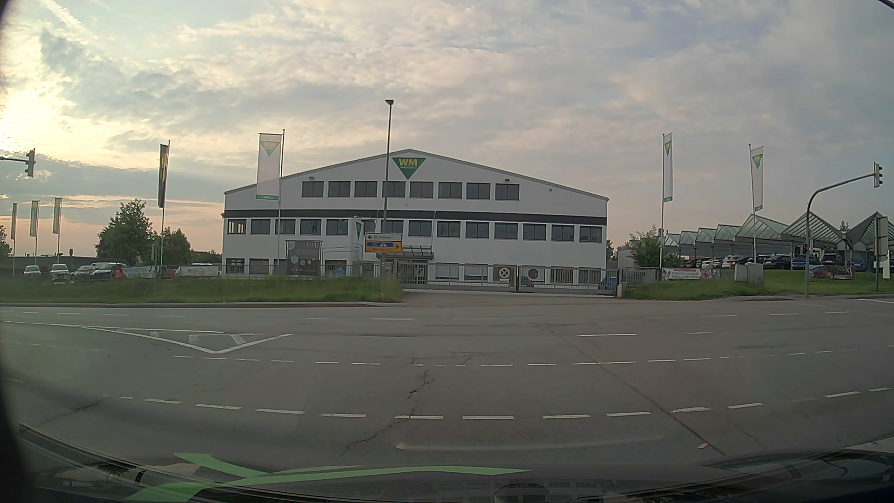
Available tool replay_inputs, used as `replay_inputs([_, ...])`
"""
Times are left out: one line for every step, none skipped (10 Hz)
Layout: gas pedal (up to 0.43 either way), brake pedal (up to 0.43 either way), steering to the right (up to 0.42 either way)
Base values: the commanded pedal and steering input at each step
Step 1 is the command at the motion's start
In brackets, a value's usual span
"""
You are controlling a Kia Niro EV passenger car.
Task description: Follow the waypoints while adhering to traffic rules and regulations
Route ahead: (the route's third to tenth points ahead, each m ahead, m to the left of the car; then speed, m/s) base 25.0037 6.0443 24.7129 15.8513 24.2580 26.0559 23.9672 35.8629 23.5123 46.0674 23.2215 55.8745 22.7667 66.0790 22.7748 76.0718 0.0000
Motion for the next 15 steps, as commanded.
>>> replay_inputs([0.0,0.384,-0.025])
replay_inputs([0.0,0.384,-0.025])
replay_inputs([0.0,0.384,-0.025])
replay_inputs([0.0,0.384,-0.025])
replay_inputs([0.0,0.384,-0.025])
replay_inputs([0.0,0.384,-0.025])
replay_inputs([0.0,0.384,-0.025])
replay_inputs([0.0,0.384,-0.025])
replay_inputs([0.0,0.384,-0.025])
replay_inputs([0.0,0.384,-0.025])
replay_inputs([0.0,0.384,-0.025])
replay_inputs([0.0,0.384,-0.025])
replay_inputs([0.0,0.384,-0.025])
replay_inputs([0.0,0.384,-0.025])
replay_inputs([0.0,0.384,-0.025])
